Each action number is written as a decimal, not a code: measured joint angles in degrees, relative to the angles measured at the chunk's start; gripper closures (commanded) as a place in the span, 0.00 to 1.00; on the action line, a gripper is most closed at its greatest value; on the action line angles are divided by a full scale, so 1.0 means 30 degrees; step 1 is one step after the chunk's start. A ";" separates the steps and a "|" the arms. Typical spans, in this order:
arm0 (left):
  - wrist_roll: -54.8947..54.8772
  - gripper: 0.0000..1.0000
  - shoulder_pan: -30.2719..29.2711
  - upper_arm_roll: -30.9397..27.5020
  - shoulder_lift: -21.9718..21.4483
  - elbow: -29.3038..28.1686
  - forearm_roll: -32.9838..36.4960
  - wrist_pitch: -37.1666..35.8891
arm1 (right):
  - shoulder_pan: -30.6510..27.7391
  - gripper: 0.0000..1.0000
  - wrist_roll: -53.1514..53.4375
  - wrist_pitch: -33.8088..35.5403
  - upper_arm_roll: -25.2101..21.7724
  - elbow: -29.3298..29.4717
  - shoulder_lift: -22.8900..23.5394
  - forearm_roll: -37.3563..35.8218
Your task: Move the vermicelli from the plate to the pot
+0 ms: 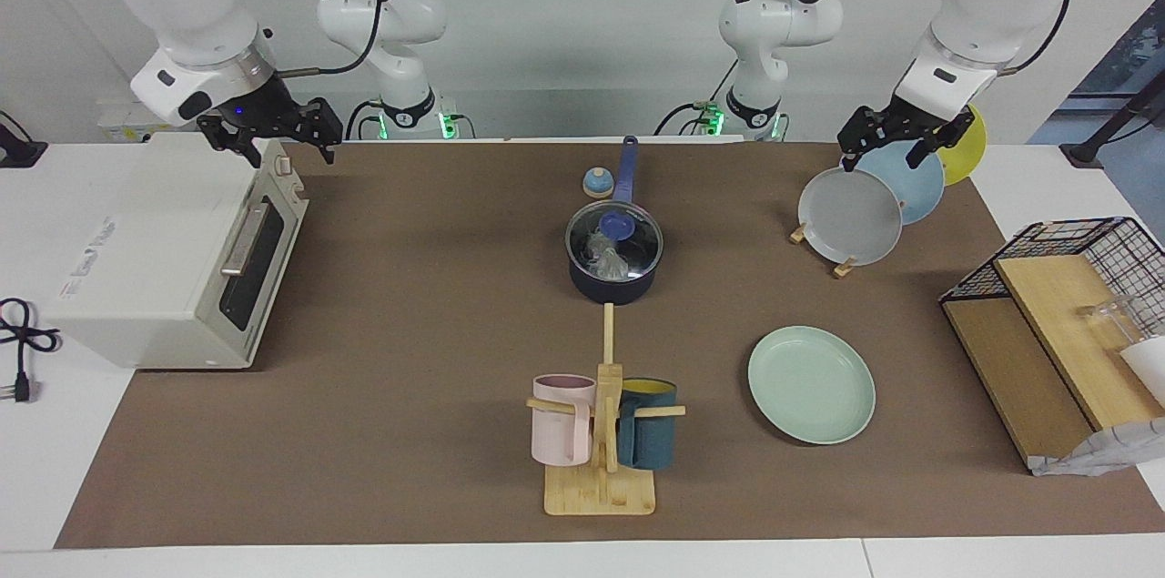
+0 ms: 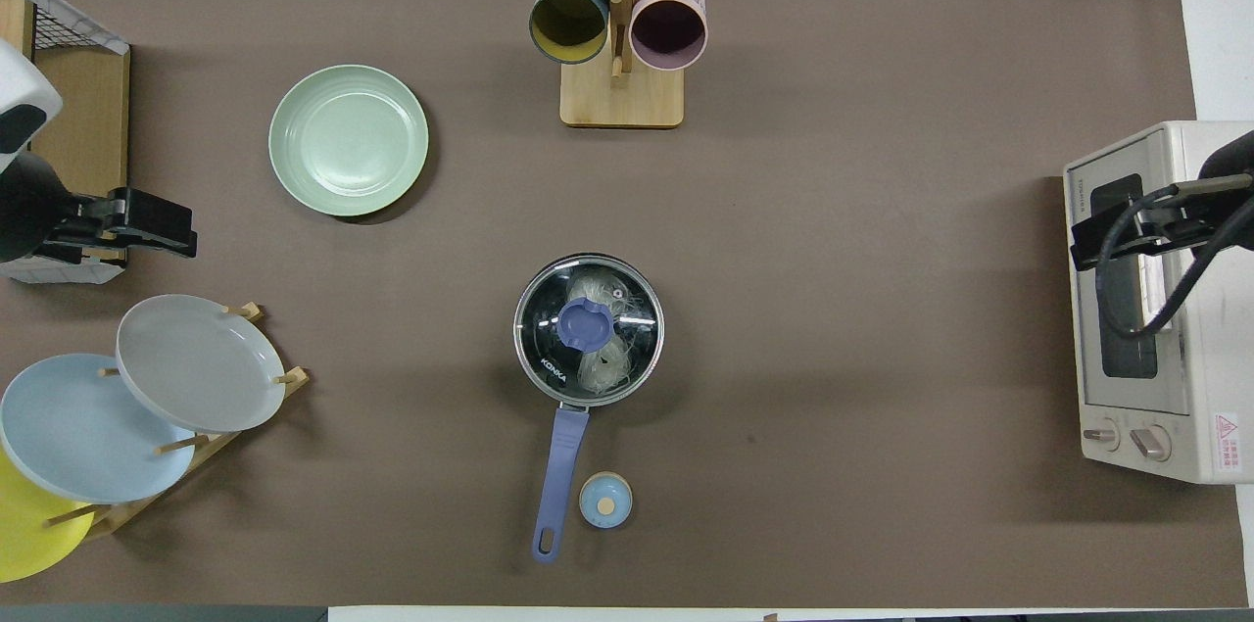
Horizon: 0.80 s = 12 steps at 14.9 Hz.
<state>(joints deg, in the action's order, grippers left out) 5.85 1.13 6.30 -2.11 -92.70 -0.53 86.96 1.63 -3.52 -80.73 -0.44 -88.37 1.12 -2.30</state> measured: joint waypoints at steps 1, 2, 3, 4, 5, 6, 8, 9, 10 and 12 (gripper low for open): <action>0.0000 0.00 0.0000 0.0000 0.0000 0.0000 0.0000 0.0000 | 0.0000 0.00 -0.0014 -0.0003 0.0000 -0.0022 0.0001 0.0000; 0.0000 0.00 0.0000 0.0000 0.0000 0.0000 0.0000 0.0000 | -0.0002 0.00 -0.0015 -0.0030 0.0000 -0.0022 -0.0001 0.0000; 0.0000 0.00 0.0000 0.0000 0.0000 0.0000 0.0000 0.0000 | -0.0008 0.00 -0.0015 -0.0075 0.0001 -0.0021 -0.0002 0.0000; 0.0000 0.00 0.0000 0.0000 0.0000 0.0000 0.0000 0.0000 | -0.0024 0.00 -0.0015 -0.0134 0.0001 -0.0021 -0.0002 0.0000; 0.0000 0.00 0.0000 0.0000 0.0000 0.0000 0.0000 0.0000 | -0.0065 0.00 -0.0015 -0.0195 0.0003 -0.0021 -0.0002 0.0000; 0.0000 0.00 0.0000 0.0000 0.0000 0.0000 0.0000 0.0000 | -0.0130 0.00 -0.0015 -0.0232 0.0003 -0.0021 -0.0001 0.0000; 0.0000 0.00 0.0000 0.0000 0.0000 0.0000 0.0000 0.0000 | -0.0207 0.00 -0.0015 -0.0240 0.0001 -0.0021 -0.0001 0.0000; 0.0000 0.00 0.0000 0.0000 0.0000 0.0000 0.0000 0.0000 | -0.0206 0.00 -0.0015 -0.0246 0.0002 -0.0021 -0.0001 0.0000; 0.0000 0.00 0.0000 0.0000 0.0000 0.0000 0.0000 0.0000 | -0.0207 0.00 -0.0015 -0.0256 0.0002 -0.0021 -0.0001 0.0000; 0.0000 0.00 0.0000 0.0000 0.0000 0.0000 0.0000 0.0000 | -0.0193 0.00 -0.0017 -0.0272 0.0026 -0.0021 -0.0001 0.0000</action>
<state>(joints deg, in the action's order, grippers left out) 5.85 1.13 6.30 -2.11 -92.70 -0.53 86.96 1.05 -3.57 -81.54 -0.36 -88.43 1.12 -2.30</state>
